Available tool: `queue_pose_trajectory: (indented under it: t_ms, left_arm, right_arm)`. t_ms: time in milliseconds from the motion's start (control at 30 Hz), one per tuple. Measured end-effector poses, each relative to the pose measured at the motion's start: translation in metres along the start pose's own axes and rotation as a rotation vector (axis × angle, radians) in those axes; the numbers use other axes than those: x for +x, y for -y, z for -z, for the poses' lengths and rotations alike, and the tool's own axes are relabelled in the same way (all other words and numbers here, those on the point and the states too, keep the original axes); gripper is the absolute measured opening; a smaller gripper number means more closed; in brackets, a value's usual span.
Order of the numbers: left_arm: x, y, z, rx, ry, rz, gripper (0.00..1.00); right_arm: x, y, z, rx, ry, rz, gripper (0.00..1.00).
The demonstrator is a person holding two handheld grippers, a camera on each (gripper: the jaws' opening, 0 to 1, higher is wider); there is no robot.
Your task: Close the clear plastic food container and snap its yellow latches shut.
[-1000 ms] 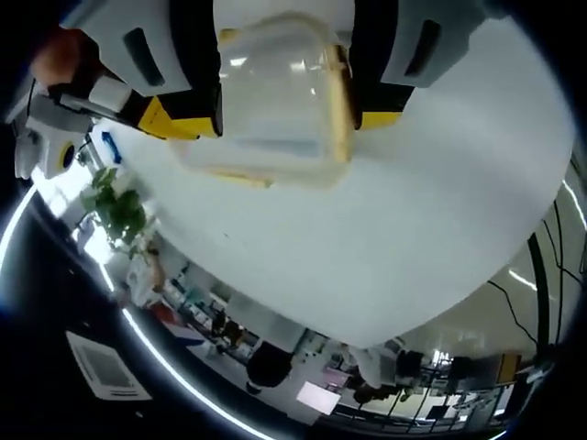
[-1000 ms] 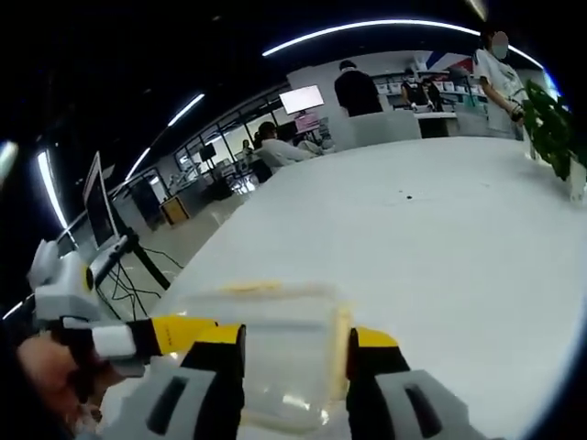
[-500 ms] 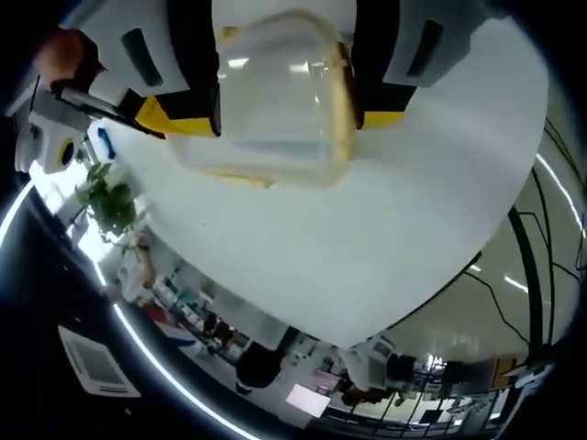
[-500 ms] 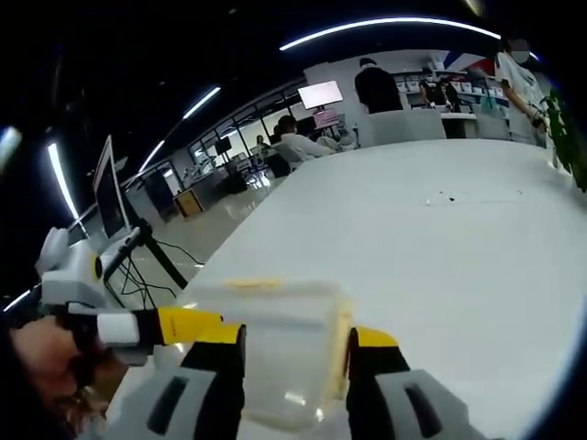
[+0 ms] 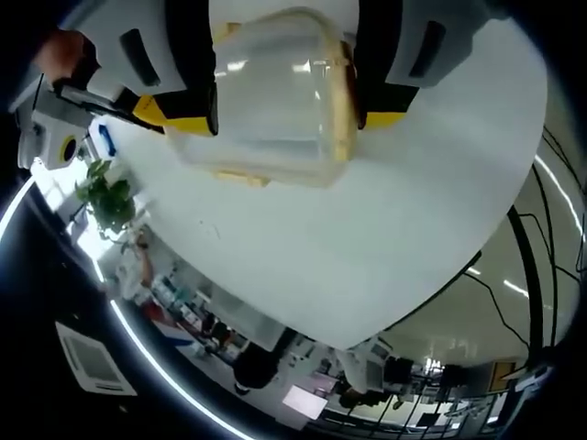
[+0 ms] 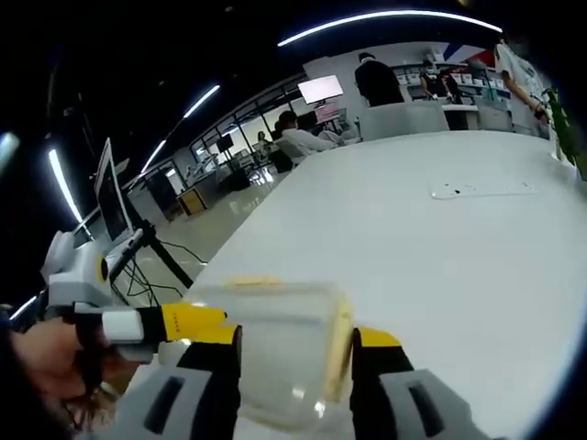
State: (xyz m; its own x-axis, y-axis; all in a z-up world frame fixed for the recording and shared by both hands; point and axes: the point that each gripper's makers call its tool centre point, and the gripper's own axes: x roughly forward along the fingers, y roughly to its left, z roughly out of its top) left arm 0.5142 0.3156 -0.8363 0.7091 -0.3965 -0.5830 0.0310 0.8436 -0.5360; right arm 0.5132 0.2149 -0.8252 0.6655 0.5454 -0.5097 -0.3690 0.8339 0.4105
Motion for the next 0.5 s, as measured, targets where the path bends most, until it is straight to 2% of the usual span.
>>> queue_pose_trajectory:
  t_ms: [33,167,267,333,433,500]
  left_arm:
    - [0.0,-0.001,0.001,-0.011,-0.008,-0.003,0.59]
    - [-0.003,-0.003,-0.002,-0.04,0.003,-0.016,0.57]
    - [-0.007,-0.007,-0.003,-0.044,0.018,-0.032,0.57]
    - [-0.011,-0.016,-0.009,0.018,0.052,-0.084,0.67]
    - [-0.018,-0.018,-0.02,-0.036,0.121,-0.088,0.83]
    - [-0.021,-0.02,-0.02,-0.027,0.122,-0.098,0.93]
  right_arm:
    - [0.0,-0.001,0.0,-0.002,-0.004,-0.003,0.46]
    - [0.0,-0.007,-0.001,-0.142,-0.033,-0.02,0.49]
    - [0.0,-0.002,-0.006,-0.11,-0.019,-0.018,0.51]
    - [-0.003,0.001,-0.008,-0.079,-0.016,-0.019,0.55]
    - [-0.004,0.003,-0.006,-0.045,-0.012,-0.014,0.63]
    - [-0.003,0.002,-0.002,-0.044,-0.017,-0.015,0.77]
